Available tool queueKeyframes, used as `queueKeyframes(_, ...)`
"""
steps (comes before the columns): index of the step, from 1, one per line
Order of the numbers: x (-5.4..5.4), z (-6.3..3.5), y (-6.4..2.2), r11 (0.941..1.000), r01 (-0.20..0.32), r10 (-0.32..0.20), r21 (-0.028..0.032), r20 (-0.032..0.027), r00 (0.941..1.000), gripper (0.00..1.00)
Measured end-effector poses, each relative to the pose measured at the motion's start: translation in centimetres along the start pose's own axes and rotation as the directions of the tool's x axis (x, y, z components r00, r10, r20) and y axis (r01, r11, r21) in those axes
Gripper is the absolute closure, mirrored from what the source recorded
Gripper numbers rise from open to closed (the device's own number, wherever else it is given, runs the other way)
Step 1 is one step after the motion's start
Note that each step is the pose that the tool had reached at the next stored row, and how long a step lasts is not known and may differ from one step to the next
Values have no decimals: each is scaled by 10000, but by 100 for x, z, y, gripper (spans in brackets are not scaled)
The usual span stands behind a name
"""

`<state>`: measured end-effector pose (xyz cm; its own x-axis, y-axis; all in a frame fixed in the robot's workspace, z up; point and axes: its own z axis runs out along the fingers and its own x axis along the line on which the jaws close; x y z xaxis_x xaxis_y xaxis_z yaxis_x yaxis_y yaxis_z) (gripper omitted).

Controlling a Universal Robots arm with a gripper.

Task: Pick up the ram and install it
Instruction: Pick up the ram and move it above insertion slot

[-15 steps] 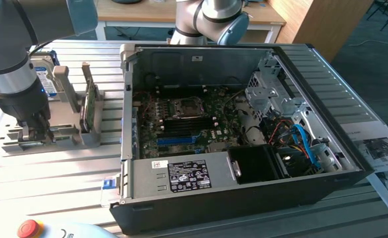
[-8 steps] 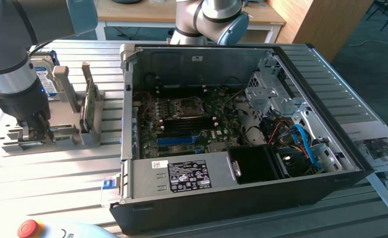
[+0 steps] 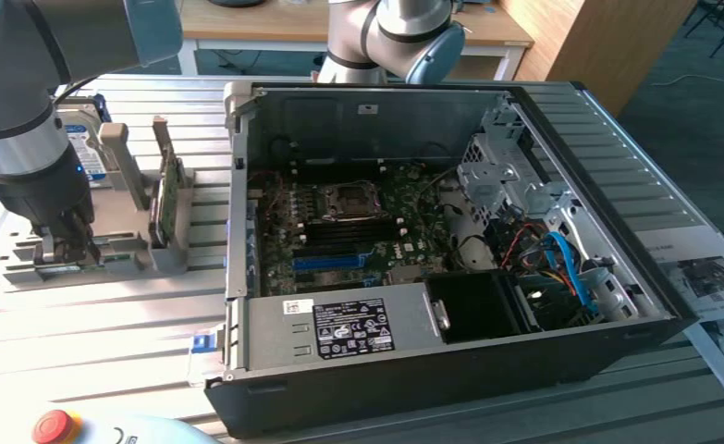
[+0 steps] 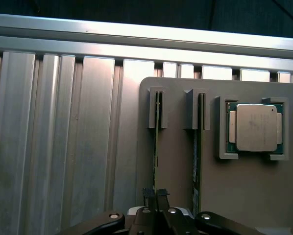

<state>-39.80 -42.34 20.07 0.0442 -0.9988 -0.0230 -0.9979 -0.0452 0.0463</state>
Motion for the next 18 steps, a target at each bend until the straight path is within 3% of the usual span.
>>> queueKeyframes(10, 0, -9, 0, 10000, 0, 0, 0, 0, 10000, 88)
queueKeyframes(18, -3, -112, 5, 10000, 0, 0, 0, 0, 10000, 88)
